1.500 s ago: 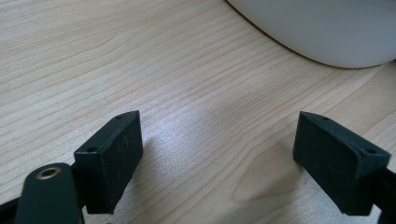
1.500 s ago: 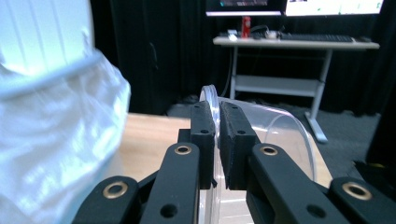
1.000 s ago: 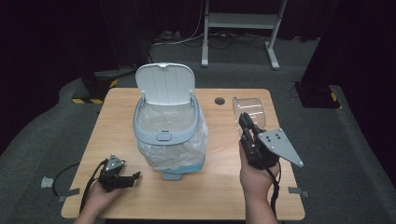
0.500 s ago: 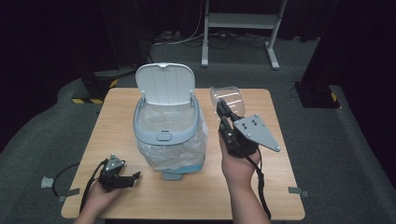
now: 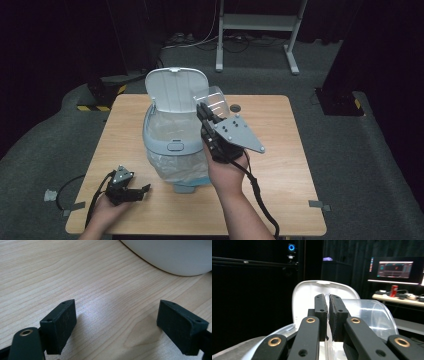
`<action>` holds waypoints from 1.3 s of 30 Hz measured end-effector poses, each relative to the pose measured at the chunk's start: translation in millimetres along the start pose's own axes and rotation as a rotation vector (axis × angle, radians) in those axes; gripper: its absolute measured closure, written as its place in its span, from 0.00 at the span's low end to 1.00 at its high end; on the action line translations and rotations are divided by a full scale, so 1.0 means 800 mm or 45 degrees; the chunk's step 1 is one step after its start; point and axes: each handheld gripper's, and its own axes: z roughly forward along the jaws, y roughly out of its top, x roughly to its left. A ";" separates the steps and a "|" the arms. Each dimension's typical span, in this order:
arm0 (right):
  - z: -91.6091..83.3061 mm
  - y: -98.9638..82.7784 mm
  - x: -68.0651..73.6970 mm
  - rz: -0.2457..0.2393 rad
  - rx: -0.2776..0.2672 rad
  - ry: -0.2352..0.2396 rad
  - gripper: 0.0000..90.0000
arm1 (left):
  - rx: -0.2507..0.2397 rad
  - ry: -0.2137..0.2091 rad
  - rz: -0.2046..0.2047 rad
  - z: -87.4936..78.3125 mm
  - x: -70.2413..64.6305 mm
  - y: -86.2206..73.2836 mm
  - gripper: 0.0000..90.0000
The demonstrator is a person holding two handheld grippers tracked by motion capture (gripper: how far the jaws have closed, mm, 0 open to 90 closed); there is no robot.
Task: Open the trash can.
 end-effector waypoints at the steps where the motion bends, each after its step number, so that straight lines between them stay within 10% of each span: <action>1: 0.002 0.000 0.003 0.004 0.003 0.012 0.95 | 0.001 -0.001 0.001 0.000 0.000 0.000 0.18; 16: 0.037 -0.014 0.048 0.067 0.052 0.163 0.92 | 0.002 -0.004 0.000 0.000 0.000 0.000 0.18; 39: -0.005 -0.059 -0.014 0.038 0.152 -0.038 0.83 | 0.001 -0.019 0.021 -0.001 0.000 0.000 0.19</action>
